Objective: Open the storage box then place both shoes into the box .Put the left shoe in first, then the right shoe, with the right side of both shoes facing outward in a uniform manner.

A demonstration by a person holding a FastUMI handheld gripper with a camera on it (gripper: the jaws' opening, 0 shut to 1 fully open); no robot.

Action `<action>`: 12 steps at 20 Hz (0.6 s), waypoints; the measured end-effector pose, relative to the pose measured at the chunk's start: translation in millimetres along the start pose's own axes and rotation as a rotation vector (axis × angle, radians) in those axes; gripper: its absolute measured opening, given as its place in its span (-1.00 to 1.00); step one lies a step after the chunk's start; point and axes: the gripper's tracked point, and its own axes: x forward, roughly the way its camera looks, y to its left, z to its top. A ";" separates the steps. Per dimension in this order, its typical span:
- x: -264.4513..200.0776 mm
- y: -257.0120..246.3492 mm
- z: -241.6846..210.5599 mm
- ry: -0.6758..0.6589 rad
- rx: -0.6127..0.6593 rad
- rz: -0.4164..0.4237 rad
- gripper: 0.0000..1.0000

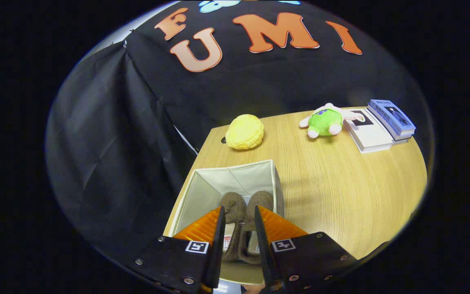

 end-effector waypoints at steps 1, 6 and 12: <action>-5.8 -1.8 4.3 -0.024 -0.016 0.004 -0.09; -38.1 -20.9 31.2 -0.169 -0.090 0.015 0.28; -82.8 -61.7 76.3 -0.402 -0.206 0.002 0.61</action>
